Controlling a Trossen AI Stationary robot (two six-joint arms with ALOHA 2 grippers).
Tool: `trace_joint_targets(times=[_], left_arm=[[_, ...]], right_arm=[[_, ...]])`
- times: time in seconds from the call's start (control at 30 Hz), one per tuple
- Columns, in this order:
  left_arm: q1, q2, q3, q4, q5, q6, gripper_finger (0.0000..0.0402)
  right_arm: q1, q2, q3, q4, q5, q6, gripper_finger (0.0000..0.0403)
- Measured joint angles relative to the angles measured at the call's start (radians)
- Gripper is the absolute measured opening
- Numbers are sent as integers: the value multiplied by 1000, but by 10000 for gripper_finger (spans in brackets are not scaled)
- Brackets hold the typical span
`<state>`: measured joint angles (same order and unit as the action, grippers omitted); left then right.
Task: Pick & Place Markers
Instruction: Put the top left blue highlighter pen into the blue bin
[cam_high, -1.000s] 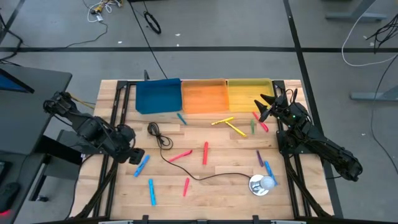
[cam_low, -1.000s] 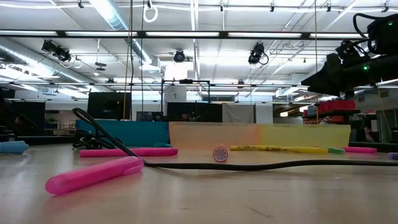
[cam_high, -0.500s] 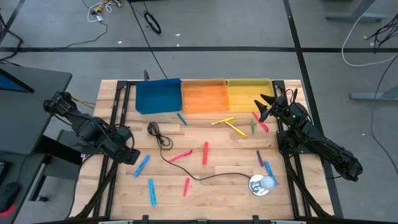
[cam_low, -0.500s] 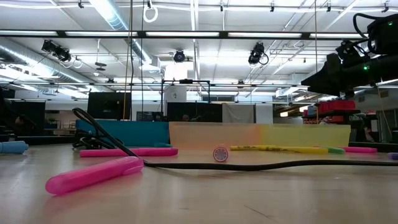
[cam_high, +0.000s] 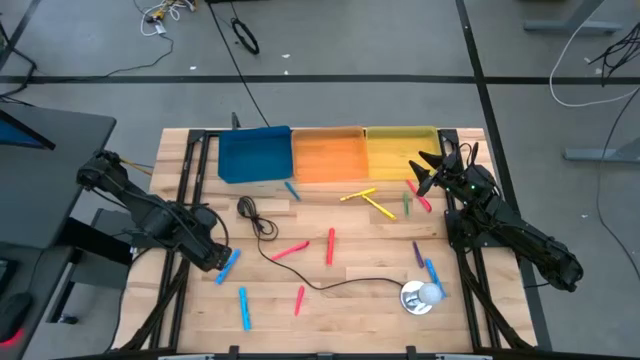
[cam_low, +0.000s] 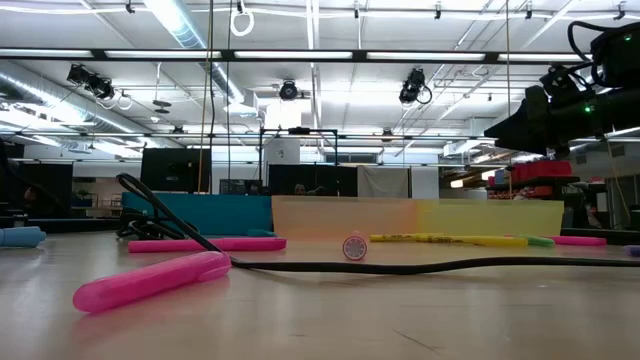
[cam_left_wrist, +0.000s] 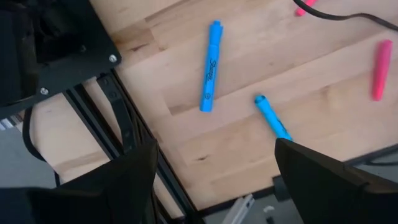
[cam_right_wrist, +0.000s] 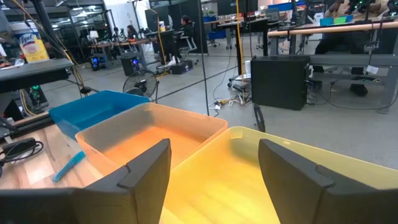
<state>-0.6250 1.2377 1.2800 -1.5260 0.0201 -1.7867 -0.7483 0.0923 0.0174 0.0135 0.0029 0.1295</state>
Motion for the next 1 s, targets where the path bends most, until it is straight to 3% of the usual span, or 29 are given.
trace_joint_targets(times=[0.47,1.0], left_arm=[[3,19,-130,17,64,18,330],[109,20,-360,266,90,161,330]], right_arm=[[0,0,0,0,0,0,245],[0,0,0,0,0,0,245]])
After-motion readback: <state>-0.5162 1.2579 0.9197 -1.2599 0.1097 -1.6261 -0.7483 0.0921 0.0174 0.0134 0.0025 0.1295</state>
